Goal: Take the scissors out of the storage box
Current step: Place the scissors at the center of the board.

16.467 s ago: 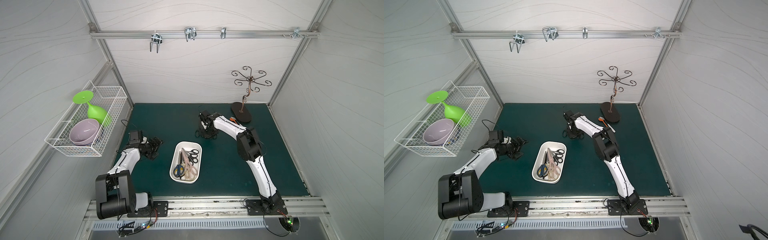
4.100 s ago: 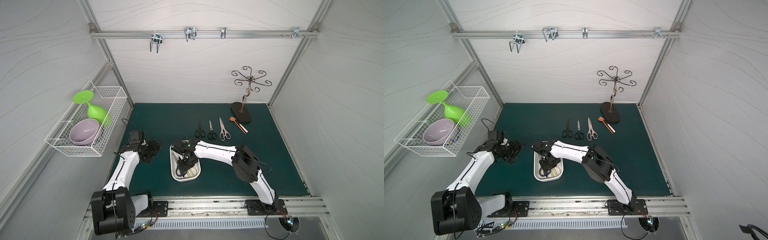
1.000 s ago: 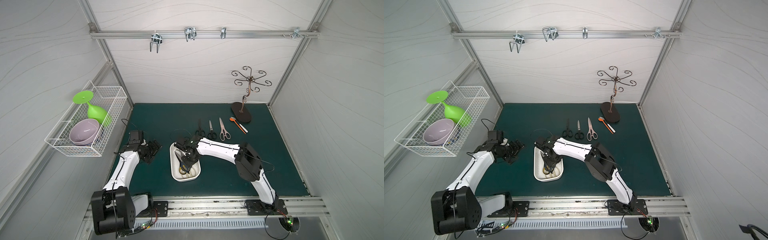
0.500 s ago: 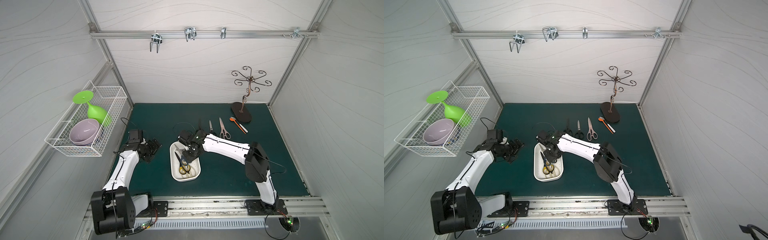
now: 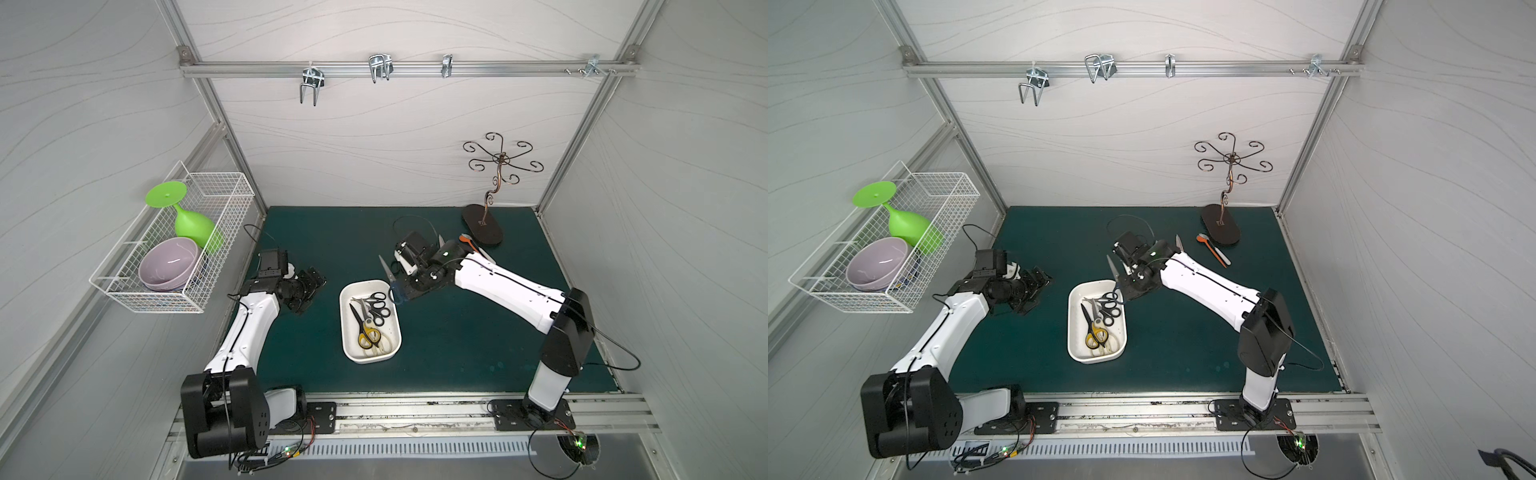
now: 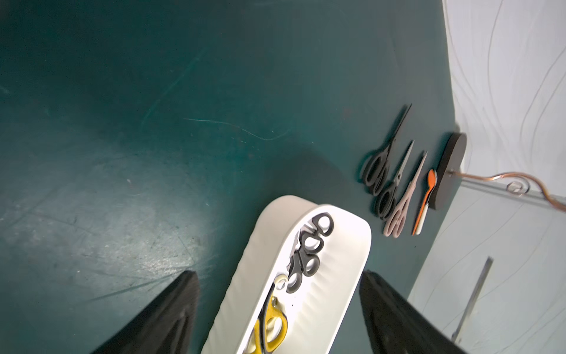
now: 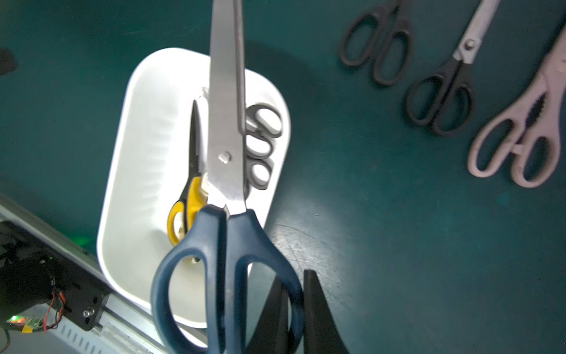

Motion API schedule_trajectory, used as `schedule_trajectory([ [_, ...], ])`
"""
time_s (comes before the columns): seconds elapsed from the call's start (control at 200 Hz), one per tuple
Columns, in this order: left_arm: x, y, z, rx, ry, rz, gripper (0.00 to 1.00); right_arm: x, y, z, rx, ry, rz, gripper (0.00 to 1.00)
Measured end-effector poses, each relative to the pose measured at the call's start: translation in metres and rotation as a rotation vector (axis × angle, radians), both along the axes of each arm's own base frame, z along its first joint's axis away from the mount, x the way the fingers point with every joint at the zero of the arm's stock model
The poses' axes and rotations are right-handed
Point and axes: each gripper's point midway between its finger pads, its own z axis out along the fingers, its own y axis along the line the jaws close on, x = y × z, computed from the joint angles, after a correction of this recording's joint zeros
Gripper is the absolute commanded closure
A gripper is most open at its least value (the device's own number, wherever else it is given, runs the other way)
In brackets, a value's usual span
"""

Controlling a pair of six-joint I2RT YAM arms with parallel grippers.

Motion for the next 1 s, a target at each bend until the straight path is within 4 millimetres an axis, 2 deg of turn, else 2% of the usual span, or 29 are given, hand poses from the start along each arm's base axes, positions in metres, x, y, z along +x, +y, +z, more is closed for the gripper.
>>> schedule_trajectory([
  [0.17, 0.007, -0.033, 0.021, 0.046, -0.066, -0.144, 0.13, 0.024, -0.053, -0.028, -0.059, 0.038, -0.109, 1.00],
  [0.335, -0.002, -0.054, 0.021, 0.068, -0.063, -0.234, 0.14, 0.039, -0.102, -0.048, -0.108, 0.058, -0.187, 1.00],
  [0.565, -0.008, -0.059, 0.017, 0.093, -0.048, -0.266, 0.14, 0.061, -0.186, -0.068, -0.133, 0.049, -0.345, 1.00],
  [0.69, -0.008, -0.058, 0.016, 0.101, -0.045, -0.267, 0.14, 0.072, -0.221, -0.080, -0.126, 0.065, -0.428, 1.00],
  [0.78, -0.008, -0.058, 0.014, 0.102, -0.038, -0.269, 0.14, 0.081, -0.234, -0.083, -0.118, 0.055, -0.458, 1.00],
  [1.0, -0.009, -0.058, 0.012, 0.110, -0.033, -0.277, 0.14, 0.102, -0.231, -0.098, -0.132, 0.032, -0.417, 1.00],
])
